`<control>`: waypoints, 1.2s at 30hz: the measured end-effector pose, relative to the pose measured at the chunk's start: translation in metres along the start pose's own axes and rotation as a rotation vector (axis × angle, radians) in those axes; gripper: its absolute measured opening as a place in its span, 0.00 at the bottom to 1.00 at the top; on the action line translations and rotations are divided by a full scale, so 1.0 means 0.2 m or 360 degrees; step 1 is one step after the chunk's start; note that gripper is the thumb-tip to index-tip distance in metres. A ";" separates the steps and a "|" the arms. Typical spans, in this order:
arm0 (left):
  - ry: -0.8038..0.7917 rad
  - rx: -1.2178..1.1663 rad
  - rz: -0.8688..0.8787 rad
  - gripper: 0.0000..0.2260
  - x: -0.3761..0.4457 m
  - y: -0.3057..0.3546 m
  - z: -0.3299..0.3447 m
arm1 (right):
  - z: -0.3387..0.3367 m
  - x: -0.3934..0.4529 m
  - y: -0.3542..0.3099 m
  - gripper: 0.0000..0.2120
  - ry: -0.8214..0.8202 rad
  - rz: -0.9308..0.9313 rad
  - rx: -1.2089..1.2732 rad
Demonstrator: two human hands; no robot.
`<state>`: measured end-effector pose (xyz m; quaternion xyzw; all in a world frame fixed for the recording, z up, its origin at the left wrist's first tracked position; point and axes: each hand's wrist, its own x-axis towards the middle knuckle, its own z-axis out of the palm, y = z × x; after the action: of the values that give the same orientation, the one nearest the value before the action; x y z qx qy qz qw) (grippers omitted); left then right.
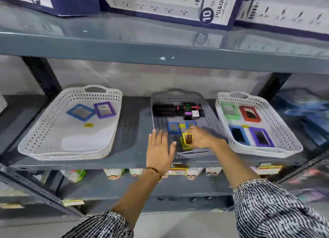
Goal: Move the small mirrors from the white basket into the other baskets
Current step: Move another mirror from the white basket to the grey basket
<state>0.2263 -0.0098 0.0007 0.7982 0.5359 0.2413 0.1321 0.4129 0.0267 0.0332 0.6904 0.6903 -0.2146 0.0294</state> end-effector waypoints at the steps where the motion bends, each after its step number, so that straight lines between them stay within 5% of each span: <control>1: 0.0021 -0.0011 -0.0018 0.24 0.00 0.00 0.01 | 0.01 0.00 0.01 0.25 -0.0014 -0.0003 -0.0026; 16: 0.0040 -0.0037 -0.0123 0.23 -0.02 0.03 0.01 | 0.05 0.03 0.03 0.20 -0.0055 -0.0141 -0.0114; 36: 0.0059 0.0014 -0.0095 0.24 -0.01 0.00 0.04 | 0.04 0.04 0.03 0.31 -0.0087 -0.0125 -0.0174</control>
<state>0.2297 -0.0110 -0.0074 0.7777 0.5630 0.2497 0.1259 0.4158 0.0309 0.0225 0.6539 0.7265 -0.1964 0.0776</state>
